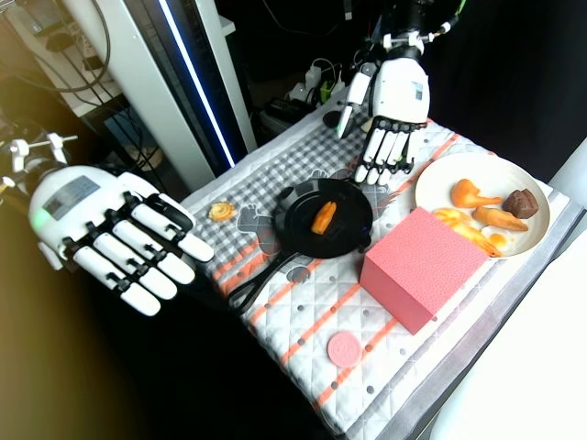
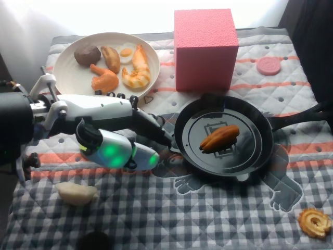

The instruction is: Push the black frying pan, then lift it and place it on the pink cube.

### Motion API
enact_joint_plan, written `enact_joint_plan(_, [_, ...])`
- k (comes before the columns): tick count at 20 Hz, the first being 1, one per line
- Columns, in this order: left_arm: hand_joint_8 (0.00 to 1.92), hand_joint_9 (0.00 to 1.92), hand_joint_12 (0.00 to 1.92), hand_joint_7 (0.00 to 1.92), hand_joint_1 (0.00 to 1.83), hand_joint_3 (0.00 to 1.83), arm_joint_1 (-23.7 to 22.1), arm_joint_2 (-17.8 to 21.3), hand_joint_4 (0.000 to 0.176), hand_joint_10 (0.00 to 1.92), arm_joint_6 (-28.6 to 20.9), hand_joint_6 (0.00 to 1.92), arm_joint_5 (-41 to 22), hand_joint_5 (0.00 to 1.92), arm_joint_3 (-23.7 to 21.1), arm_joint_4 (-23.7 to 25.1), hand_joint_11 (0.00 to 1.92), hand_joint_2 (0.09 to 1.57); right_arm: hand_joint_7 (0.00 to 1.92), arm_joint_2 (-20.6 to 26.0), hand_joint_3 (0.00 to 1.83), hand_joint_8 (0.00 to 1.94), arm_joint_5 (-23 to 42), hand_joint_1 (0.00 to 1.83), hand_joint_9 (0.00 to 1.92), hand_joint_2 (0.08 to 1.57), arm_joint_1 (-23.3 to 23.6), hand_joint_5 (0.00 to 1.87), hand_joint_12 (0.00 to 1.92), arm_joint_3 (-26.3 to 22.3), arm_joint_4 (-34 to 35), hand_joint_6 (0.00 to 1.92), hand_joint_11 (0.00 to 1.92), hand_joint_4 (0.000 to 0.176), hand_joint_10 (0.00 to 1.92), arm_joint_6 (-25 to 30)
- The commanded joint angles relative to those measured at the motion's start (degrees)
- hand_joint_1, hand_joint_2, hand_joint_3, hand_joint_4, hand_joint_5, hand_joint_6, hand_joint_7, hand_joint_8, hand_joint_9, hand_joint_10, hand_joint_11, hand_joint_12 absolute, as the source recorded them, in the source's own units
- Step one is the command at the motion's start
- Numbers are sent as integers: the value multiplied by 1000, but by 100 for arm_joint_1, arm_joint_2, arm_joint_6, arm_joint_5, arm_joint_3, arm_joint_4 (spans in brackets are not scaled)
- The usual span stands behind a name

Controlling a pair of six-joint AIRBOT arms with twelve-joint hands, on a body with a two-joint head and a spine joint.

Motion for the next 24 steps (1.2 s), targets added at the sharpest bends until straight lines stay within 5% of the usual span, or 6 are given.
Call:
enact_joint_plan(1, [3, 409, 958, 459, 342, 0, -74, -43, 1, 0, -25, 1, -408, 486, 19, -120, 0, 1301, 0, 11, 0, 0, 716, 425, 0, 1286, 24, 0, 220, 42, -1, 0, 0, 35, 0, 25])
enact_joint_plan(5, [6, 396, 959, 449, 308, 0, -79, -208, 3, 8, -25, 4, -548, 459, 130, -218, 0, 1307, 0, 6, 0, 0, 717, 411, 0, 1285, 17, 0, 196, 44, 6, 0, 0, 46, 0, 25])
enact_joint_plan(8, [0, 337, 875, 381, 266, 0, -80, -345, 15, 2, -25, 2, -641, 386, 234, -314, 0, 1312, 0, -8, 0, 0, 719, 435, 0, 1286, 11, 0, 384, 50, 9, 0, 0, 20, 0, 26])
enact_joint_plan(10, [0, 300, 859, 342, 262, 3, -80, -429, 7, 0, -25, 9, -685, 407, 296, -345, 0, 1322, 0, -11, 0, 0, 719, 433, 0, 1282, 5, 0, 321, 54, 10, 0, 0, 37, 0, 32])
enact_joint_plan(19, [0, 312, 822, 352, 338, 0, -148, -788, 1, 1, -27, 2, -748, 425, 595, -401, 0, 1308, 0, -34, 5, 0, 748, 413, 0, 1287, -11, 0, 369, 74, 17, 0, 0, 11, 0, 53])
enact_joint_plan(24, [7, 353, 951, 363, 365, 0, -191, -938, 3, 15, -26, 7, -760, 385, 773, -572, 0, 1304, 0, -45, 0, 0, 770, 393, 0, 1282, -11, 0, 334, 82, 17, 0, 0, 29, 0, 65])
